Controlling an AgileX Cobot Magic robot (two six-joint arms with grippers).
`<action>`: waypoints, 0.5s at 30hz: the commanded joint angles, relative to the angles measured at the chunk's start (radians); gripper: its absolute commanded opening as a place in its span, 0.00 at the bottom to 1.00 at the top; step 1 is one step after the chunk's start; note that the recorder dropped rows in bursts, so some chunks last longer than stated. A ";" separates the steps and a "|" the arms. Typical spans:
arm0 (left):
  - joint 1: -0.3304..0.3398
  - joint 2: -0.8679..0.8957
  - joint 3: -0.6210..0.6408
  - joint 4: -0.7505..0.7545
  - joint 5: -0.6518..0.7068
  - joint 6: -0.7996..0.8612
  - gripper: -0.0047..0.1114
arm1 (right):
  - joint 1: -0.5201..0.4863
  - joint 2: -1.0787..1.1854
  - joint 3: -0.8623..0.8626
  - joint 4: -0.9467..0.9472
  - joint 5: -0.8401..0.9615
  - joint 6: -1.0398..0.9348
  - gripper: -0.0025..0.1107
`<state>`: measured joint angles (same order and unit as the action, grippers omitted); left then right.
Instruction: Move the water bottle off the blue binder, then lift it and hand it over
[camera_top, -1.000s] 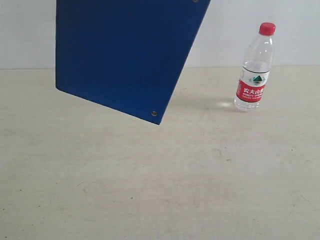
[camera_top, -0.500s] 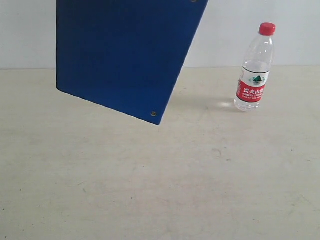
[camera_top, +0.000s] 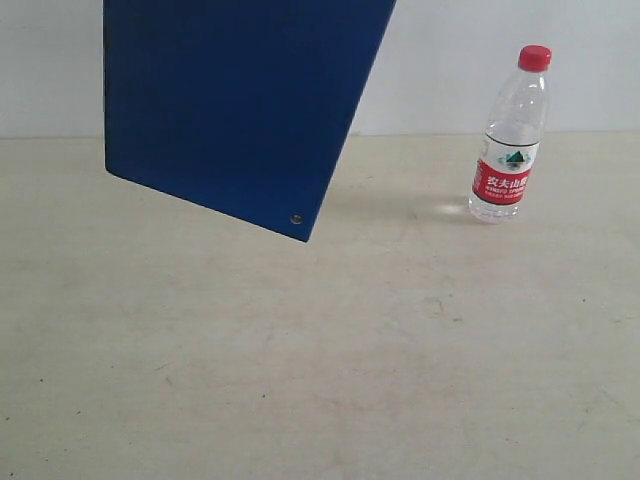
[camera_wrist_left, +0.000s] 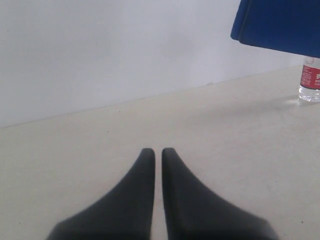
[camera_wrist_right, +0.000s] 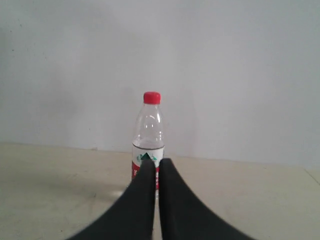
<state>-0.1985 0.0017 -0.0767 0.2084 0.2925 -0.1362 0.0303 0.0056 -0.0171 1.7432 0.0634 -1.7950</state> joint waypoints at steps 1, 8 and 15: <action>-0.010 -0.002 0.004 -0.009 -0.008 -0.006 0.08 | 0.004 -0.006 0.017 0.001 -0.009 -0.001 0.02; -0.010 -0.002 0.004 -0.009 -0.008 -0.006 0.08 | 0.004 -0.006 0.017 0.001 -0.004 -0.007 0.02; -0.010 -0.002 0.004 -0.009 -0.008 -0.006 0.08 | 0.004 -0.006 -0.023 0.001 0.015 -0.092 0.02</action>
<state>-0.1985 0.0017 -0.0767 0.2084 0.2925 -0.1362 0.0303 0.0039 -0.0093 1.7432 0.0636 -1.8427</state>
